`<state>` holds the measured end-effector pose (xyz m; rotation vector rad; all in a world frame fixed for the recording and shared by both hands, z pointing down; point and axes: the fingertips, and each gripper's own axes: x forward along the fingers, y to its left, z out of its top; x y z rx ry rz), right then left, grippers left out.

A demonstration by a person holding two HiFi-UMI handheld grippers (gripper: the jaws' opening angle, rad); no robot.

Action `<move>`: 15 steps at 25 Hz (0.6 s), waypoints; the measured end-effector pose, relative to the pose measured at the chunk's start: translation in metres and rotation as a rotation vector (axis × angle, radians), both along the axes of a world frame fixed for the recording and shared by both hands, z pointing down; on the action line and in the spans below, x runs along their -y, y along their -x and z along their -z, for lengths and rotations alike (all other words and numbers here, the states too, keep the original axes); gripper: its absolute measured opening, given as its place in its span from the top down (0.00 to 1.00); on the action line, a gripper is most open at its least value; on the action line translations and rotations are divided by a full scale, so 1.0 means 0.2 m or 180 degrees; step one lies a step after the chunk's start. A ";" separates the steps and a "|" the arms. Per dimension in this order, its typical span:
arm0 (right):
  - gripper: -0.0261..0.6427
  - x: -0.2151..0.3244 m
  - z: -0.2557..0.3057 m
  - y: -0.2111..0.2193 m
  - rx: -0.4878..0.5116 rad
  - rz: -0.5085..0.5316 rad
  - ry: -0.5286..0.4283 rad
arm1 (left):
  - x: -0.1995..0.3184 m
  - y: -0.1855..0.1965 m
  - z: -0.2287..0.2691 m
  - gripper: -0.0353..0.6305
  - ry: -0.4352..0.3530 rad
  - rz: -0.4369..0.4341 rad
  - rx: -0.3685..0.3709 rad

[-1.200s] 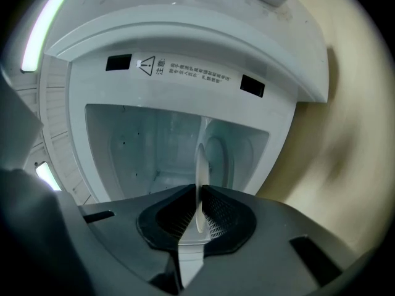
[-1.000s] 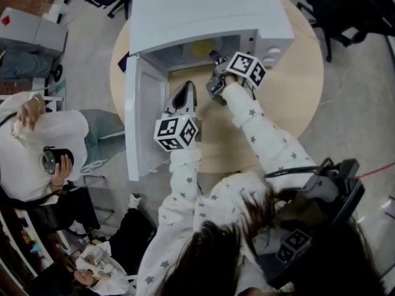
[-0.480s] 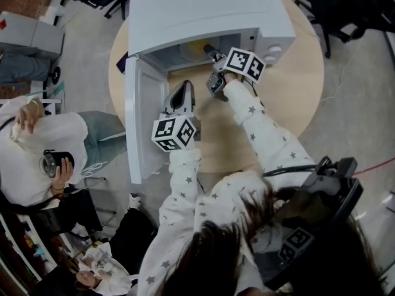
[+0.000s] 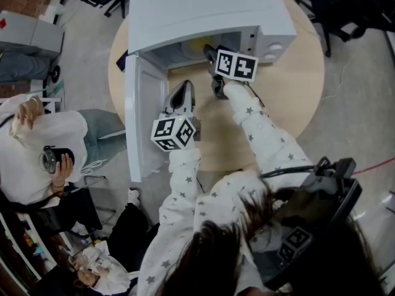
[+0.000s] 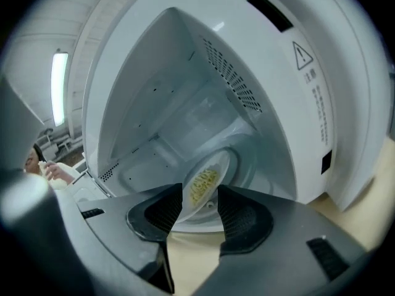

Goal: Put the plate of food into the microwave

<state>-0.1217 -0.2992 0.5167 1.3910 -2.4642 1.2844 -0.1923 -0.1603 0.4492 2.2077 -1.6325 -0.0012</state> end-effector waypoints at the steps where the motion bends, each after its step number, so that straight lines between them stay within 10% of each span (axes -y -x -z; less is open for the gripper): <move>1: 0.72 0.00 0.00 0.00 -0.0108 0.0044 -0.0045 | 0.00 0.00 0.00 0.94 0.0003 0.0001 -0.0007; 15: 0.72 -0.05 -0.03 0.02 -0.0303 0.0416 0.0324 | 0.00 0.00 -0.01 0.94 0.0014 -0.0009 -0.0050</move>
